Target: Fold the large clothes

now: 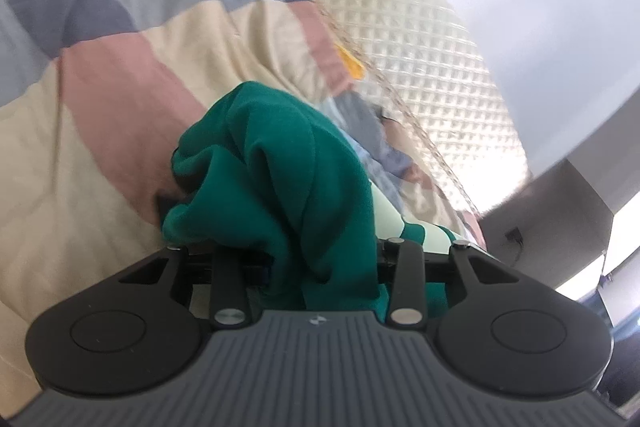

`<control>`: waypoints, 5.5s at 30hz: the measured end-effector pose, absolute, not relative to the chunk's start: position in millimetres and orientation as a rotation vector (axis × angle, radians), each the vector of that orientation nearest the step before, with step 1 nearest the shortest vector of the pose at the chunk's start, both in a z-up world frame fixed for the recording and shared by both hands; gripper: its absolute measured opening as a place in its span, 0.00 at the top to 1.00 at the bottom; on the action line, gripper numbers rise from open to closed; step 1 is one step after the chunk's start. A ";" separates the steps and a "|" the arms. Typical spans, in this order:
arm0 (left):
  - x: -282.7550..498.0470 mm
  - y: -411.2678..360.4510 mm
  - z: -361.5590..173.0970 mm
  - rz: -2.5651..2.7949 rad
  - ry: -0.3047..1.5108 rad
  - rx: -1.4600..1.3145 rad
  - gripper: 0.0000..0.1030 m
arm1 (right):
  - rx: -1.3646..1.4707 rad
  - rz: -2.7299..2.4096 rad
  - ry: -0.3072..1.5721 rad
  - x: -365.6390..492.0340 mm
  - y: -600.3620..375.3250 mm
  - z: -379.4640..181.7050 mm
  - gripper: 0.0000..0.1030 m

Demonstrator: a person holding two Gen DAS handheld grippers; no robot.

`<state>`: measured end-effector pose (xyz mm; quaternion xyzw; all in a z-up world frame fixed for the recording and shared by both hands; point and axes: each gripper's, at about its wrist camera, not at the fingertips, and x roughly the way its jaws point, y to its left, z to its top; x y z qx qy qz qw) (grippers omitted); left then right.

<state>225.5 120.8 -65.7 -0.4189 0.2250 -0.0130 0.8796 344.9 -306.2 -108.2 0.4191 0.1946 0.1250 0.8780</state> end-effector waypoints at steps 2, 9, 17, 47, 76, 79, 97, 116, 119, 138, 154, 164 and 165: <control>226.4 108.4 -54.3 -0.051 0.466 -0.852 0.58 | 0.880 0.253 0.389 339.5 -319.3 -99.2 0.67; 242.3 57.4 -10.8 -0.140 0.432 -0.854 0.58 | 0.835 0.266 0.306 325.7 -374.8 -58.0 0.67; 312.3 -36.4 61.9 -0.249 0.389 -0.807 0.58 | 0.858 0.244 0.188 341.2 -463.8 8.1 0.67; 500.3 -168.5 -116.3 -0.365 0.539 -0.644 0.56 | 0.913 0.090 0.304 425.6 -596.2 -170.0 0.66; 352.5 -132.3 1.0 -0.311 0.536 -0.425 0.36 | 0.971 -0.127 0.419 299.8 -583.9 -104.5 0.38; 327.0 -131.6 42.2 -0.316 0.496 -0.360 0.36 | 0.904 -0.090 0.378 278.7 -570.8 -59.2 0.38; 124.7 -134.6 195.0 -0.349 0.308 -0.018 0.36 | 0.374 0.105 0.152 134.3 -432.9 124.9 0.38; 40.8 -89.0 120.2 -0.330 0.301 -0.018 0.35 | 0.163 0.084 0.195 63.0 -340.2 37.6 0.38; 45.5 -83.1 104.5 -0.322 0.319 -0.039 0.35 | 0.145 0.076 0.207 63.4 -331.7 20.9 0.38; 63.2 -79.5 57.9 -0.307 0.395 -0.065 0.35 | 0.077 0.028 0.246 64.5 -318.4 -18.6 0.39; 68.5 -86.3 48.4 -0.291 0.419 -0.034 0.34 | 0.086 0.002 0.237 58.4 -320.7 -22.6 0.39; 65.6 -93.3 49.7 -0.281 0.418 -0.018 0.34 | 0.091 0.005 0.244 63.3 -323.0 -22.1 0.39; 65.1 -93.1 50.2 -0.280 0.418 -0.018 0.34 | 0.084 0.005 0.243 63.4 -322.0 -21.9 0.39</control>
